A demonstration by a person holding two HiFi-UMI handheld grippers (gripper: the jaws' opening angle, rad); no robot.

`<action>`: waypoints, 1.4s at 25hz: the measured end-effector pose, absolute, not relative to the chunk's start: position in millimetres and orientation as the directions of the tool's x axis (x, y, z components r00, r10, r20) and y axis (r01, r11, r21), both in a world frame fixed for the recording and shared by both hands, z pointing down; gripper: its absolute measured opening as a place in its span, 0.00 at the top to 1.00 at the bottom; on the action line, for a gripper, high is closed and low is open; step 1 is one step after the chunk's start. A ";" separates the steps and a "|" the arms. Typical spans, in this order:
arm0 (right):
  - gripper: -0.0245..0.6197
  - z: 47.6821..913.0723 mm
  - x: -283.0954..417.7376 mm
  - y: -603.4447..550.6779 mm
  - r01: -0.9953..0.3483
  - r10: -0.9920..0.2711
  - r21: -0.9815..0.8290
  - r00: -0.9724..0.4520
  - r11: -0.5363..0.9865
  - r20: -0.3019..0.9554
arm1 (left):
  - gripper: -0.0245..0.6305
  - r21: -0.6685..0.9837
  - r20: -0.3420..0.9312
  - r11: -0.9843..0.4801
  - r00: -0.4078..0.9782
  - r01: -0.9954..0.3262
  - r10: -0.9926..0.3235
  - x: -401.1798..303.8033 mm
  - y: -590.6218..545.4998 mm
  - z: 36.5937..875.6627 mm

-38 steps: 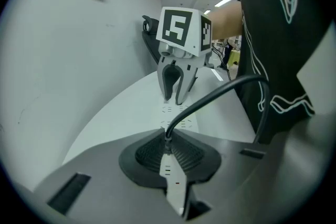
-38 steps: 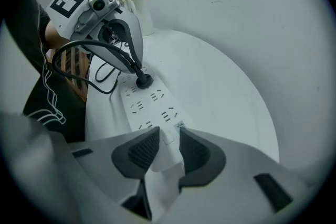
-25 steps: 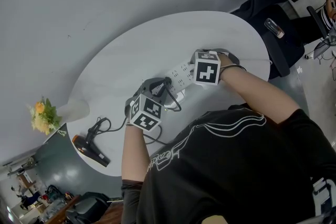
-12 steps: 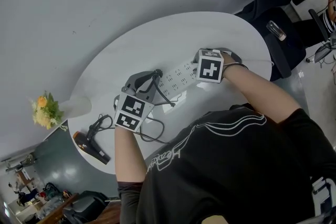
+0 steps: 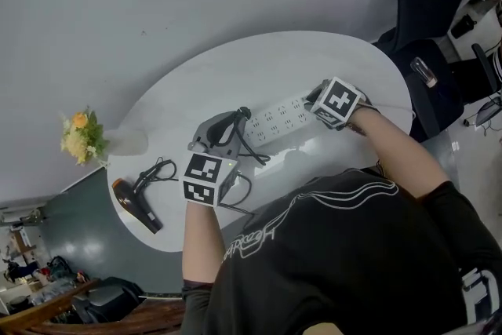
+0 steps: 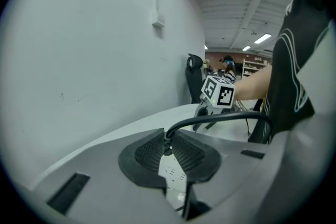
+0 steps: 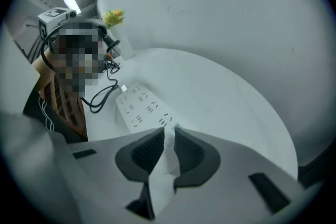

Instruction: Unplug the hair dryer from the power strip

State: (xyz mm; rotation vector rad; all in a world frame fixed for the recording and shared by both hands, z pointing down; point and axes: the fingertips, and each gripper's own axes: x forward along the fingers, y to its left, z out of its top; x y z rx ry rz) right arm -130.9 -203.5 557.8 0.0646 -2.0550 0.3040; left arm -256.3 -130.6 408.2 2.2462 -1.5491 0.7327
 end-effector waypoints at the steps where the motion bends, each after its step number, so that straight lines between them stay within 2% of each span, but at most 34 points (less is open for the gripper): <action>1: 0.90 550.6 -132.1 -203.4 -0.188 0.069 -0.194 -0.523 0.963 0.849 | 0.90 -0.005 0.557 -0.338 0.278 -0.941 -0.783 -256.9 -125.9 402.0; 5: 0.94 498.7 -143.6 -190.2 -0.208 0.025 -0.254 -0.725 0.945 0.689 | 0.90 0.096 0.488 -0.262 0.275 -0.960 -0.828 -253.8 -102.2 376.2; 9: 0.96 436.3 -150.4 -157.1 -0.146 0.072 -0.389 -0.866 0.910 0.494 | 0.90 0.098 0.453 -0.195 0.219 -0.976 -0.864 -250.6 -77.4 359.2; 13: 0.96 372.1 -147.9 -116.0 -0.020 0.113 -0.421 -0.951 0.907 0.287 | 0.90 0.102 0.414 -0.179 0.205 -0.979 -0.887 -235.9 -49.6 344.1; 16: 0.96 344.2 -139.9 -93.3 0.014 0.101 -0.402 -0.976 0.915 0.194 | 0.90 0.165 0.372 -0.168 0.219 -0.972 -0.902 -227.6 -29.5 333.3; 23: 0.96 316.1 -109.0 -67.1 0.024 0.064 -0.319 -0.991 0.947 0.115 | 0.90 0.310 0.262 -0.154 0.240 -0.938 -0.935 -206.6 2.6 313.0; 29: 0.97 312.7 -84.4 -68.1 0.010 0.042 -0.328 -0.995 0.945 0.092 | 0.90 0.272 0.244 -0.173 0.242 -0.947 -0.939 -178.1 9.9 297.3; 35: 0.97 296.4 -48.3 -61.3 0.062 0.087 -0.328 -0.994 0.943 0.062 | 0.90 0.267 0.197 -0.153 0.210 -0.951 -0.958 -142.3 11.4 280.9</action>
